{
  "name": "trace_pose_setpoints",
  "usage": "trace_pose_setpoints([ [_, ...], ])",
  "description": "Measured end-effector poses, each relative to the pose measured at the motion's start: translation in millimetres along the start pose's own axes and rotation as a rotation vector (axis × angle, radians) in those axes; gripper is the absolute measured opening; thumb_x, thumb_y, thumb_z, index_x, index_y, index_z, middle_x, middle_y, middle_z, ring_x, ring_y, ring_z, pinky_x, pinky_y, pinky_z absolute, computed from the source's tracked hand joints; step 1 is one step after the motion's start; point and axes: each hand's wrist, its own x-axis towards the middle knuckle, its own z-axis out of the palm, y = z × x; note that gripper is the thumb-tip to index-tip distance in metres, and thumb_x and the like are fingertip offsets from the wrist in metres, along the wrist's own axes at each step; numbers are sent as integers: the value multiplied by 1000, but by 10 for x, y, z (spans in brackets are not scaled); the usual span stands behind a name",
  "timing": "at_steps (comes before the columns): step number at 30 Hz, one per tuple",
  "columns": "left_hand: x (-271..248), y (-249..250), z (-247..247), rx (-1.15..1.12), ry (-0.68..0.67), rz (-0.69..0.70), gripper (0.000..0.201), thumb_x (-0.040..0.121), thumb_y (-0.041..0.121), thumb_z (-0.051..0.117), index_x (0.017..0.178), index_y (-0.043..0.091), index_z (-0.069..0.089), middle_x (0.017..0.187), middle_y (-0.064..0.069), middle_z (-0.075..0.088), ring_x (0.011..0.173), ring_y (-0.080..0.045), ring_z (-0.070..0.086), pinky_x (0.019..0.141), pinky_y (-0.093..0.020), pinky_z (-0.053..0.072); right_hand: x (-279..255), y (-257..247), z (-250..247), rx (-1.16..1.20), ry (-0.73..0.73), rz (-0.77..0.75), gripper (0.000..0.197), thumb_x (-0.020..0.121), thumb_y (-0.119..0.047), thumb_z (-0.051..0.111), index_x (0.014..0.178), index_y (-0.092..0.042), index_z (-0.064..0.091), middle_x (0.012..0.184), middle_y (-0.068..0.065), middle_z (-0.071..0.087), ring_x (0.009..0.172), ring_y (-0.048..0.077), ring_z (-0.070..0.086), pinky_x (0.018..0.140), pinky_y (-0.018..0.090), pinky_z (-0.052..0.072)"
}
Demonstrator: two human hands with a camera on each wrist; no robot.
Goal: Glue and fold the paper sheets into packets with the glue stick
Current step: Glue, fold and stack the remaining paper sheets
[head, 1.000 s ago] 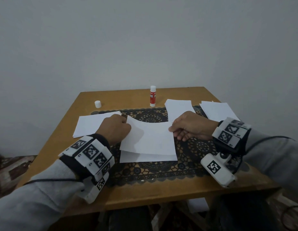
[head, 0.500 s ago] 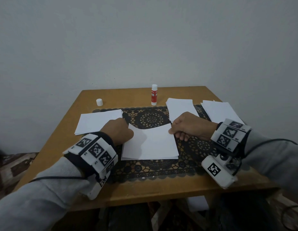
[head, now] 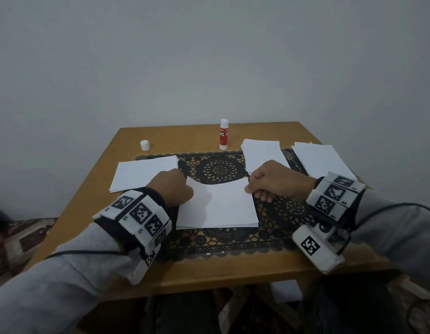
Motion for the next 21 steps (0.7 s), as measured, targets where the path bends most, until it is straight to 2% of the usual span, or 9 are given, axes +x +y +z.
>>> trace_pose_setpoints([
  [9, 0, 10, -1, -19, -10, -10, 26, 87, 9, 51, 62, 9, 43, 64, -3, 42, 59, -14, 40, 51, -23, 27, 13, 17, 4, -19, -3, -5, 22, 86, -10, 70, 65, -5, 66, 60, 4, 64, 49, 9, 58, 55, 22, 51],
  [16, 3, -3, 1, 1, -10, 9, 25, 89, 12, 52, 65, 10, 47, 67, -2, 47, 61, -12, 43, 50, -21, 28, 21, 20, 10, -40, 6, -8, 22, 86, -11, 71, 65, -5, 66, 61, 3, 65, 48, 7, 58, 55, 20, 52],
  [21, 1, 1, 7, 13, -3, 17, 31, 89, 11, 52, 60, 11, 40, 64, -1, 41, 59, -11, 39, 49, -22, 26, 22, 26, 12, -49, 6, -17, 22, 86, -11, 71, 66, -5, 66, 60, 3, 65, 50, 9, 58, 55, 21, 52],
])
